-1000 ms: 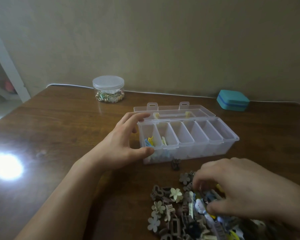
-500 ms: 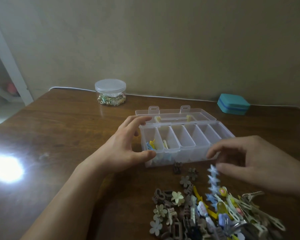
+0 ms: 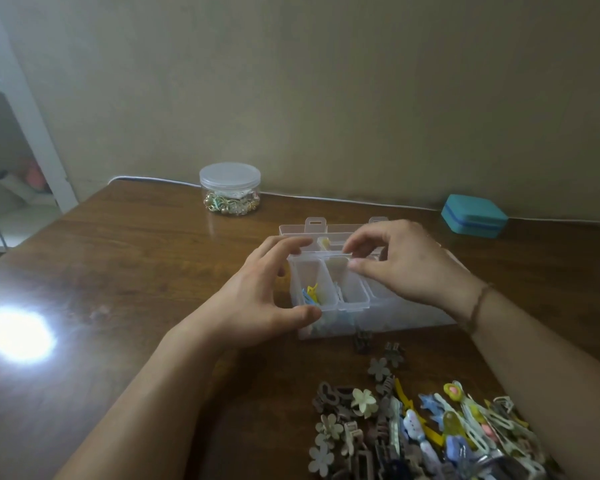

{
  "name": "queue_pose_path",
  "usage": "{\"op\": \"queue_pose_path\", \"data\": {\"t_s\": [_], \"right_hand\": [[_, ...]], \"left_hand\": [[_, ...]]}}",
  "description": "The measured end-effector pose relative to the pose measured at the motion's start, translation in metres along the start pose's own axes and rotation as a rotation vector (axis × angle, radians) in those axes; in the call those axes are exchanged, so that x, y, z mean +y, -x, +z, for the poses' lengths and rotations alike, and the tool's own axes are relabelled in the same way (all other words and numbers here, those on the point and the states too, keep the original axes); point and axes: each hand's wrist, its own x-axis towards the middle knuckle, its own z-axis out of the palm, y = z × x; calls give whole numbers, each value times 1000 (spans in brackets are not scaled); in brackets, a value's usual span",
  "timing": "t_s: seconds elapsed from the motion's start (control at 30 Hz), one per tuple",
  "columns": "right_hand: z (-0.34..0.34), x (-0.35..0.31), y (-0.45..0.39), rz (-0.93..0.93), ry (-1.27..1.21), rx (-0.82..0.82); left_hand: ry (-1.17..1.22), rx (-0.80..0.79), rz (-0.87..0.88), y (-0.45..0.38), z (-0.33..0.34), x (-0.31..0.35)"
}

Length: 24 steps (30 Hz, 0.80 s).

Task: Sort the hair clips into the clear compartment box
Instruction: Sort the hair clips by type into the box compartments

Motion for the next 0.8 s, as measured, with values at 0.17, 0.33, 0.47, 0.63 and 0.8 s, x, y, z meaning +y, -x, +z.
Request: {"op": "queue_pose_path", "data": {"t_s": [0.17,0.33,0.47,0.63,0.8], "right_hand": [[-17,-9,44,-155,53,25],[-22,-10,88,-253,296,-538],[-13,-13,90,-293,400,-535],[-11,-10,89,-258,447,-535],[-9,-16,90,-263,435,-580]], "left_hand": [[4,-7,-22,-1,0,0],[-2,12,-14,0,2,-1],[-1,2,-20,-1,2,-1],[-6,3,-10,-1,3,-2],[-10,1,-9,-1,3,-3]]}}
